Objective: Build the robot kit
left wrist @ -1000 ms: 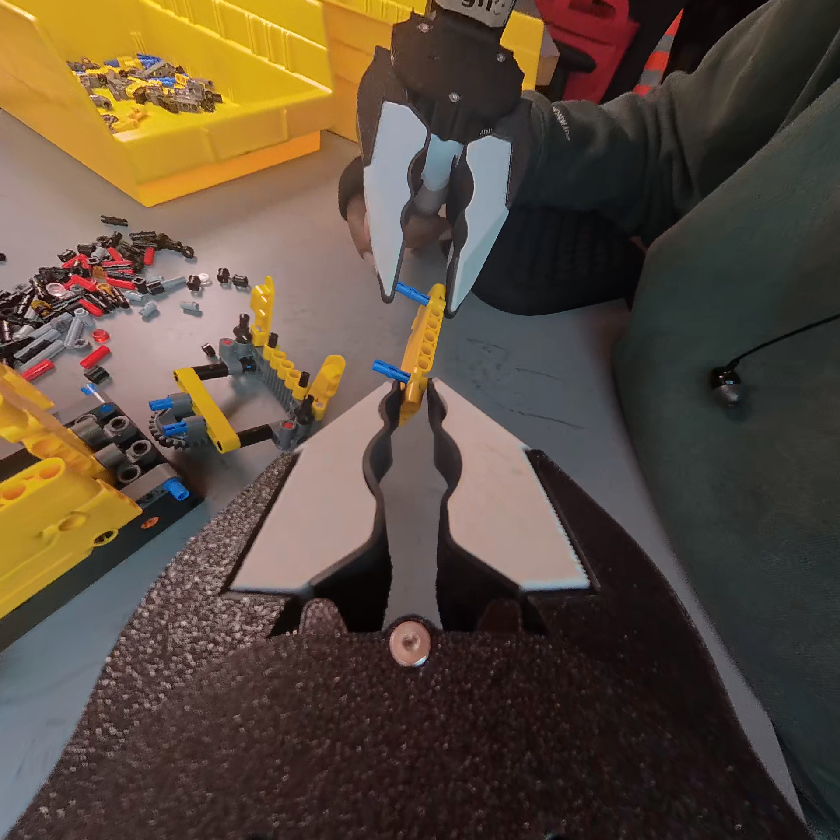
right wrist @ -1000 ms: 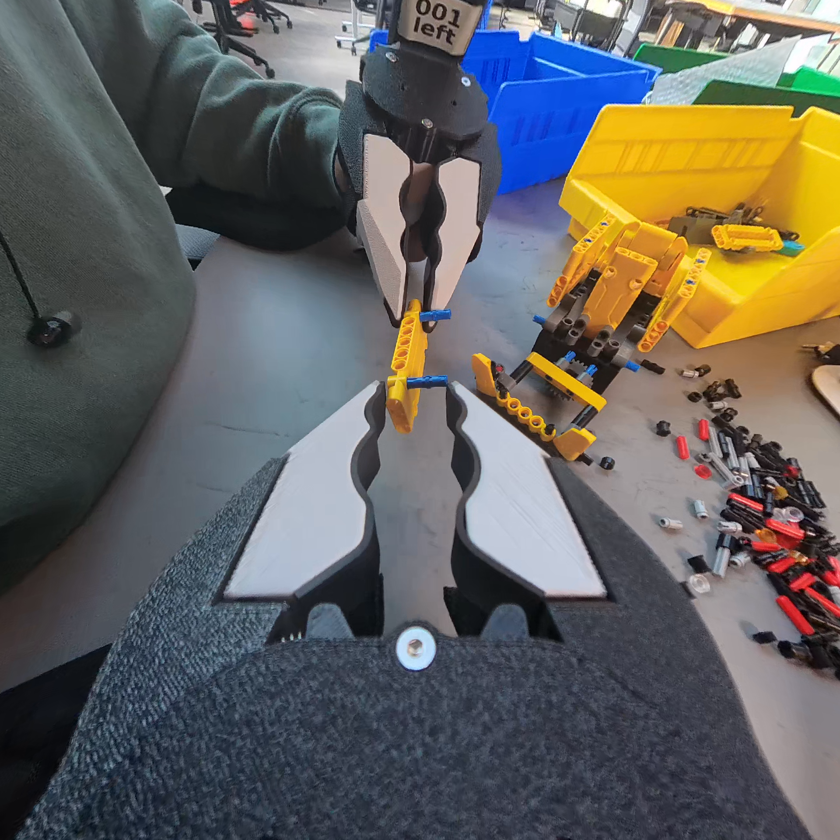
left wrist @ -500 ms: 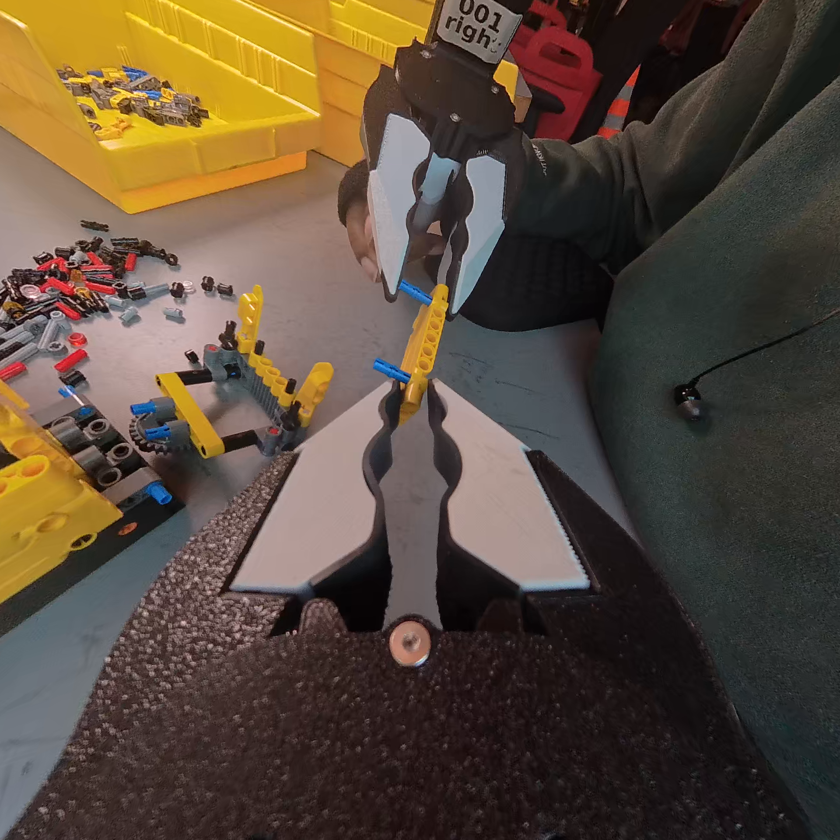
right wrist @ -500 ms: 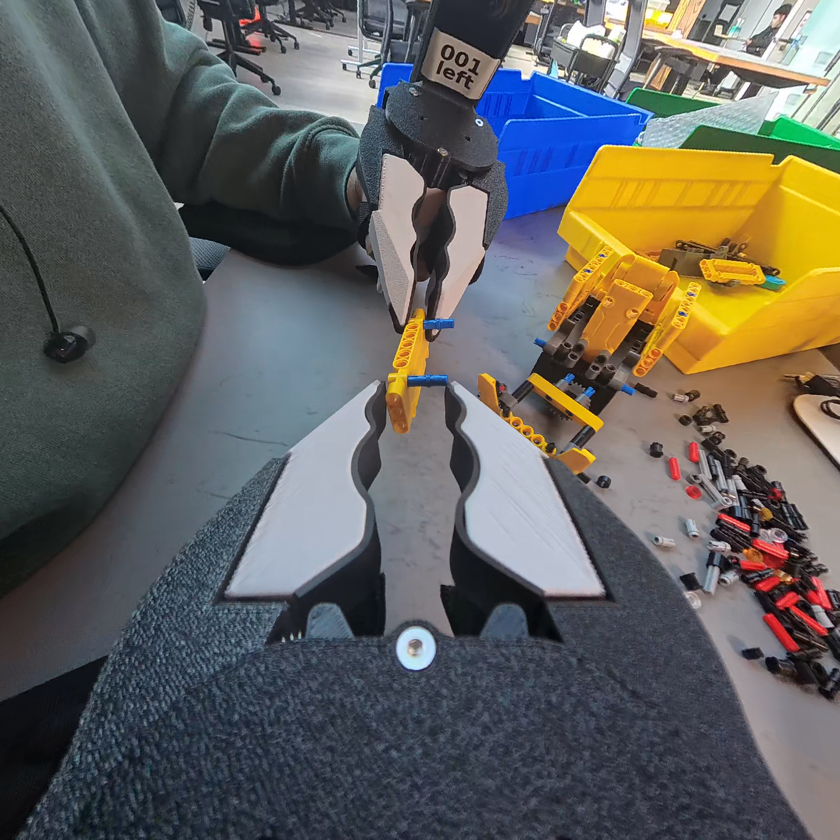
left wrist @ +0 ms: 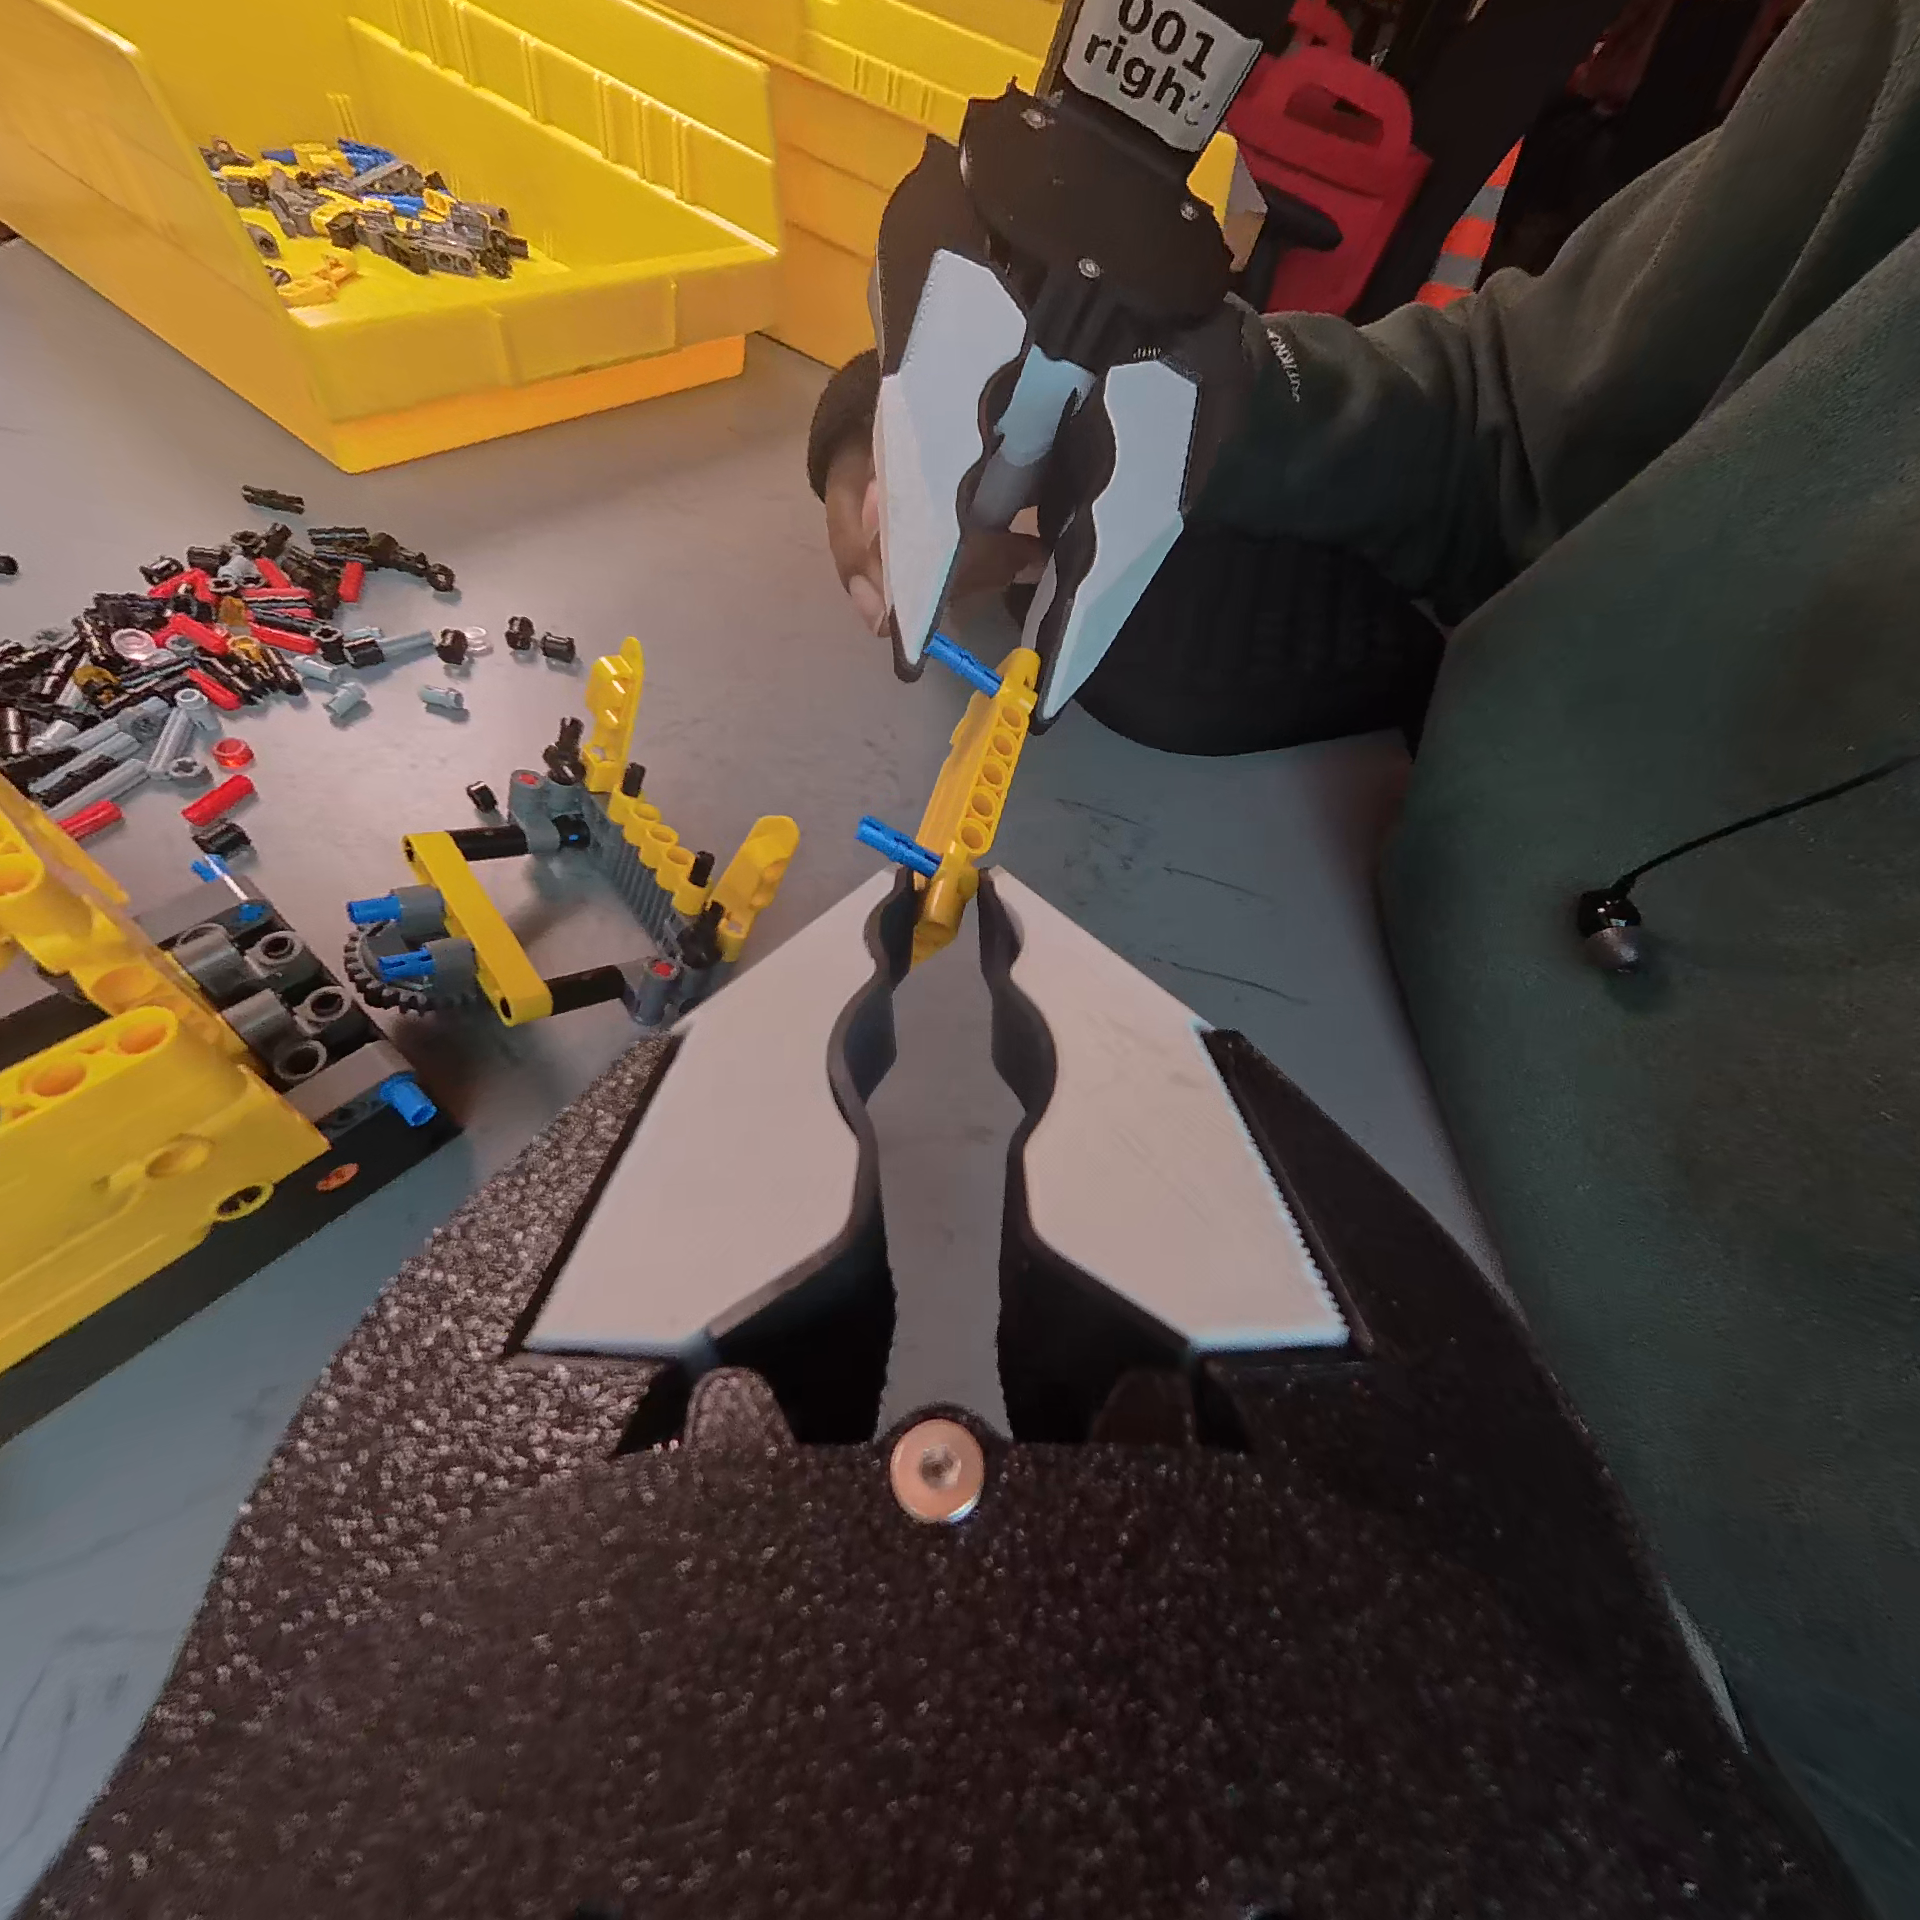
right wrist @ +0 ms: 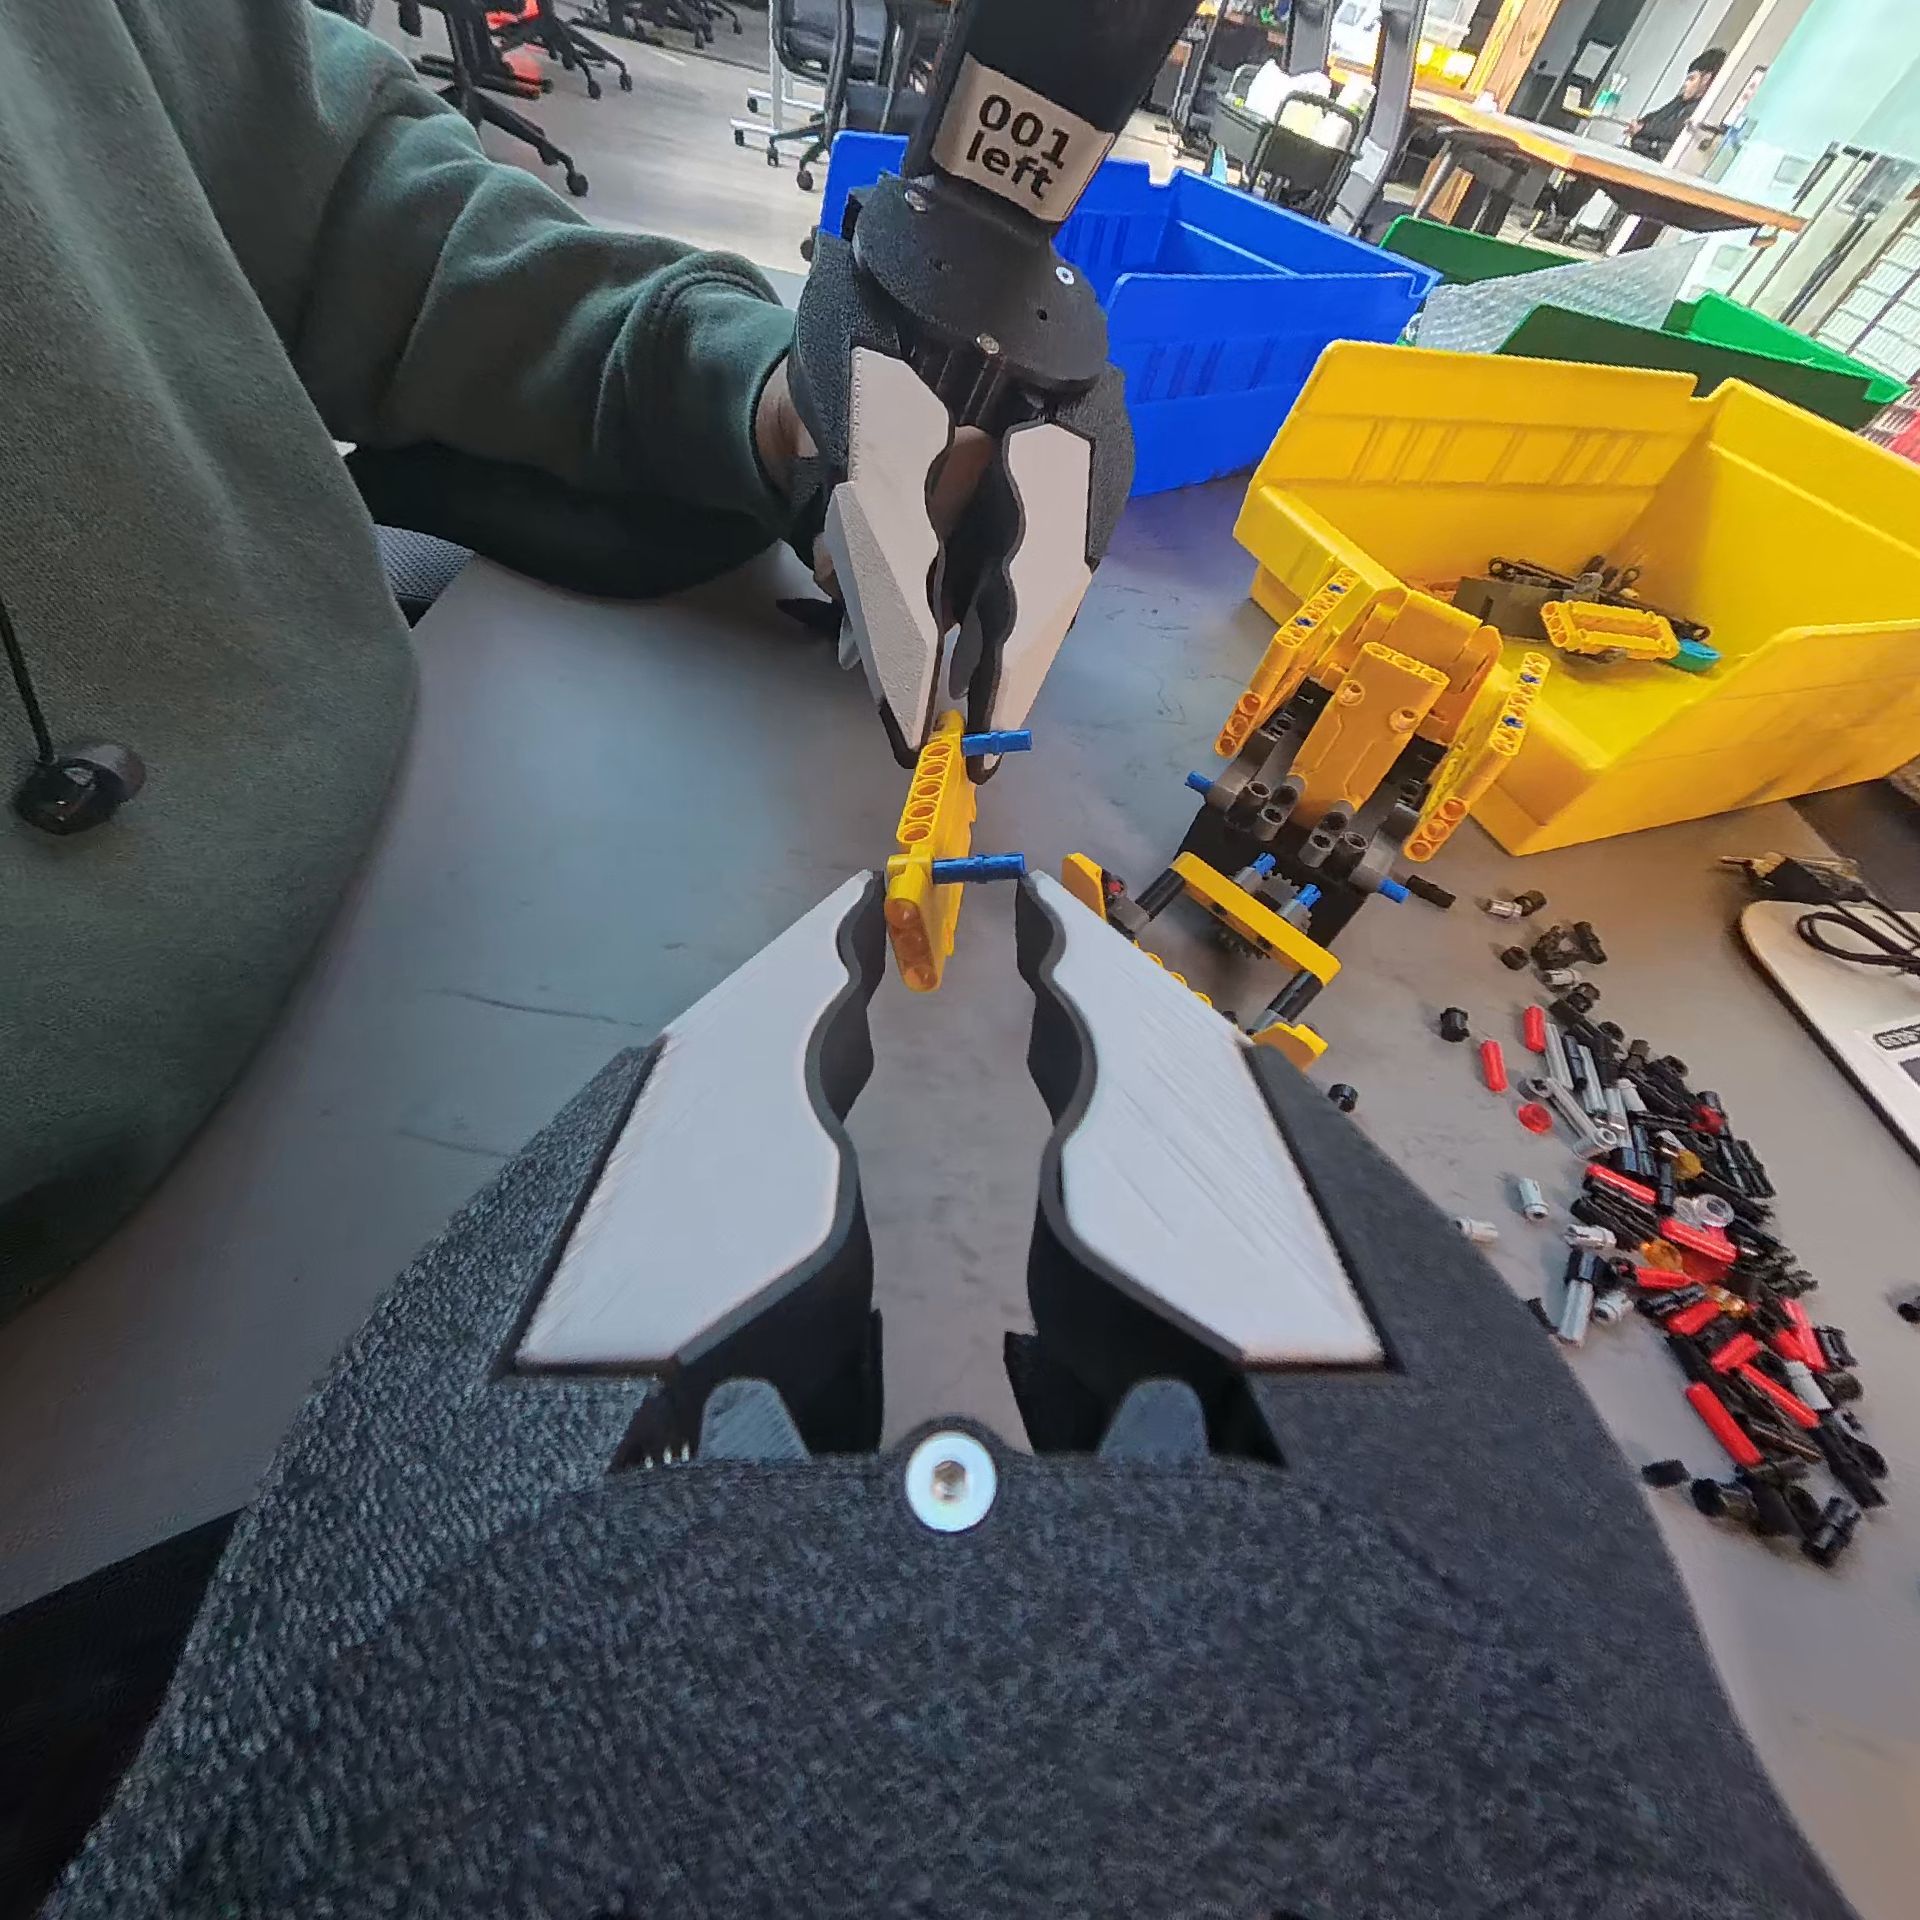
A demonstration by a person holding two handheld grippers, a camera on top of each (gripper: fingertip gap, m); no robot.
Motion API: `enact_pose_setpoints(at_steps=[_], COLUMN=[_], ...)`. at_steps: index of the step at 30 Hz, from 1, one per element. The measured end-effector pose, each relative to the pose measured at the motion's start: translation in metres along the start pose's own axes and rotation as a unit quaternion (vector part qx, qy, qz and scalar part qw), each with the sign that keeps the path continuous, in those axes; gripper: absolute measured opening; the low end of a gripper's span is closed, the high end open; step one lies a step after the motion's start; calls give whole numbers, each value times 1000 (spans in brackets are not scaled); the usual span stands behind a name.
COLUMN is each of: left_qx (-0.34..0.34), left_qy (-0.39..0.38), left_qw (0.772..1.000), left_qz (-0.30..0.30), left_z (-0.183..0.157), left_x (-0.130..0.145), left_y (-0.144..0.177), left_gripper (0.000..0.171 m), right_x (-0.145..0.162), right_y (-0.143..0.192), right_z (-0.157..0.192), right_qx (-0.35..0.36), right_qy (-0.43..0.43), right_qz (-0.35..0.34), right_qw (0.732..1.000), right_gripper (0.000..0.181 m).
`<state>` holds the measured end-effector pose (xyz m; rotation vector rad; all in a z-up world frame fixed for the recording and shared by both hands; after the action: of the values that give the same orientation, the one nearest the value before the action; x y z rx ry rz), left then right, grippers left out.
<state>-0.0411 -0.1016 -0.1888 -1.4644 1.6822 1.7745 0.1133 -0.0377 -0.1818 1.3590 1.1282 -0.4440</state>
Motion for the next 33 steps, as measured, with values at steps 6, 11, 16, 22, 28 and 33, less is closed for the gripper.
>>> enact_pose_setpoints(at_steps=[6,11,16,22,28,33], left_qx=[-2,2,25,45,60,58], left_qy=[-4,4,35,36,38,44], left_qw=[1000,1000,999,998,997,997], left_qz=[-1,-6,-9,-3,3,-30], left_z=[-1,0,4,2,-1,1], left_x=[0,-1,0,1,2,-2], left_y=[0,2,3,2,0,4], left_gripper=[11,11,11,11,11,11], right_x=[-1,-2,-1,-2,-3,-8], right_y=[0,0,-3,-2,0,5], right_z=[1,1,-1,3,5,-4], right_qx=[6,14,15,50,19,-4], right_qy=[10,14,-2,40,33,-43], right_qz=[4,8,25,16,12,-25], right_qw=[1000,1000,1000,998,999,999], right_gripper=[24,23,24,25,25,24])
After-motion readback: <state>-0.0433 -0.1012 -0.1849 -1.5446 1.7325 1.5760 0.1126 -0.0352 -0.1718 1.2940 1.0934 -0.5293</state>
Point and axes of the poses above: each gripper's, where its closed fingertips meet, y back along the fingers, x out of its underside, z = x × y across the jaws, the point moved 7 cm from there along y, back along the fingers, and after that the axes turned 14 degrees about z, right-handed, at the moved point
